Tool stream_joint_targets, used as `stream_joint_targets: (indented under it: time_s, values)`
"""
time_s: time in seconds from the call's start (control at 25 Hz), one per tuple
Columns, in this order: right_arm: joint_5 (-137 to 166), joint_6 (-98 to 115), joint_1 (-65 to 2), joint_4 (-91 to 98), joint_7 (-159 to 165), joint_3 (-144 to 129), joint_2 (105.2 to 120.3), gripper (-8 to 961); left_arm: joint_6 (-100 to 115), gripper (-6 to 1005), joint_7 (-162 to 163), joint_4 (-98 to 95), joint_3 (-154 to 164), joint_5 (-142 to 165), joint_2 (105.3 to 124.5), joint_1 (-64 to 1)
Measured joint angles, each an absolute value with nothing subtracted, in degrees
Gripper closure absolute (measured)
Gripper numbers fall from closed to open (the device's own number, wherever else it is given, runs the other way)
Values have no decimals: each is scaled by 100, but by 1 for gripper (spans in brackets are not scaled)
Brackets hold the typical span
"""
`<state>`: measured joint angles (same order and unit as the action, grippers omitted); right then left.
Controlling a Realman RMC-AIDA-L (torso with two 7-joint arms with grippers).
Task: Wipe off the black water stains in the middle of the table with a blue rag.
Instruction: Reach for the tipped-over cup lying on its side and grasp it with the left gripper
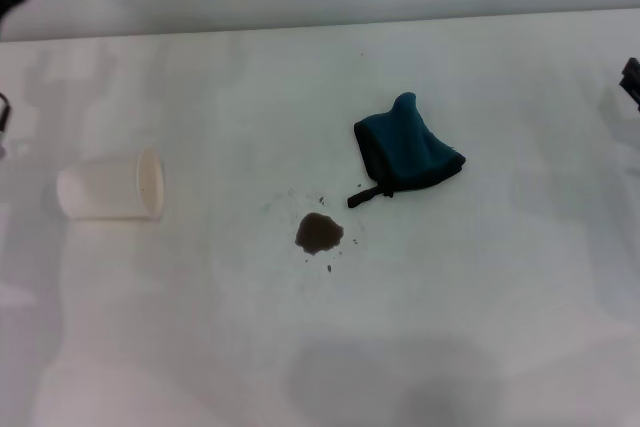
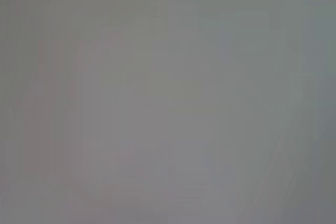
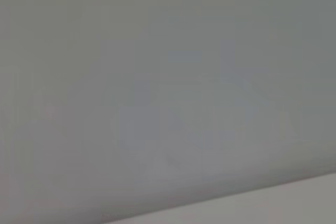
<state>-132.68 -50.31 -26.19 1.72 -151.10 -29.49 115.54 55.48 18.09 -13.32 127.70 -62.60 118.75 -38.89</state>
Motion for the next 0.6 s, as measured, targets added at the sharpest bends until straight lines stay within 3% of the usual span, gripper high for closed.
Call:
stream_joint_targets:
  time_s: [0.6]
  values:
    - [-13258,-6624,-2759,12,-14384,-2966,11600,113,5501,128,1928,-1360,12433,-6218,11918,-3675]
